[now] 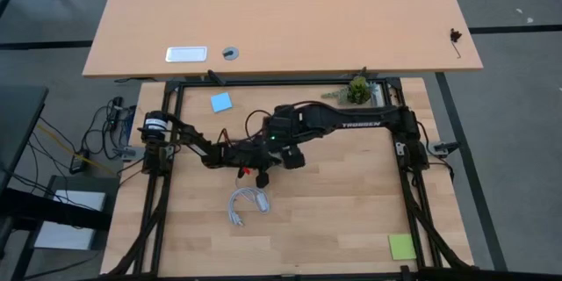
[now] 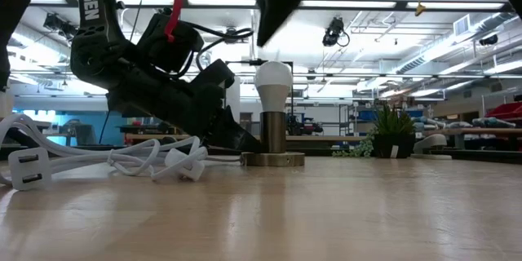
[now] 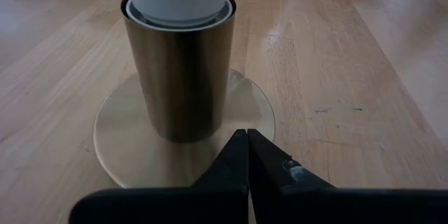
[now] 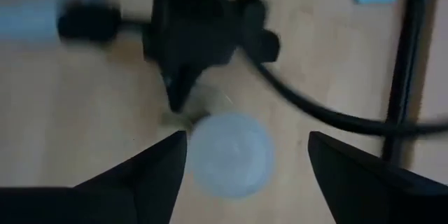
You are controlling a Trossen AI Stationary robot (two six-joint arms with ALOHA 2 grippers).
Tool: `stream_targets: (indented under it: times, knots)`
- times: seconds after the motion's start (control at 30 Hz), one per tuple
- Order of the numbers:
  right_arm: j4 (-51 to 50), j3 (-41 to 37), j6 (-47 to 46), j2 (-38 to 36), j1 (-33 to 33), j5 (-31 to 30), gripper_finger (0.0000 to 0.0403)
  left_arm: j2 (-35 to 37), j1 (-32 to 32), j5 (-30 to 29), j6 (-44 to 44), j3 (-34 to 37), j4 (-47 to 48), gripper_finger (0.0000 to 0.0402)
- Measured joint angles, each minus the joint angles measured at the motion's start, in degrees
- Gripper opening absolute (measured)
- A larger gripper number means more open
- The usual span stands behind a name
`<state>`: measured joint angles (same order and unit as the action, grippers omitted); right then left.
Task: Screw lightbulb
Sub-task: Remove the light bulb from the lamp
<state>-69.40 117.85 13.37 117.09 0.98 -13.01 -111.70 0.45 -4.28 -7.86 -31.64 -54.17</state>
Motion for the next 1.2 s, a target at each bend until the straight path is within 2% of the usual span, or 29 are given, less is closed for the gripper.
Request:
stream_targets:
  times: [0.2,0.3,0.57,0.73,0.97,1.2]
  knots:
    - [-2.78,2.17,-30.09,-0.22,-2.16,3.58,0.0311,0.00,0.00,0.03,0.01,0.00,0.00,0.0000]
    - [-4.69,2.16,-37.93,0.78,-4.21,7.21,0.0312,0.00,0.00,0.05,-0.04,0.00,0.00,0.0000]
    - [-3.02,2.07,-44.61,0.92,-6.95,10.93,0.0312,0.00,0.00,0.05,0.00,0.00,0.00,0.0000]
    - [-2.50,-1.83,-46.24,0.99,-6.79,11.60,0.0312,0.00,0.00,0.05,0.01,0.00,0.01,0.0000]
    - [1.36,-5.83,-45.59,0.95,-6.71,11.66,0.0312,0.00,0.00,0.04,0.01,0.00,0.02,0.0000]
    - [2.37,-7.85,-39.72,0.71,-6.67,11.70,0.0294,0.00,0.00,0.05,0.03,0.00,0.02,0.0000]
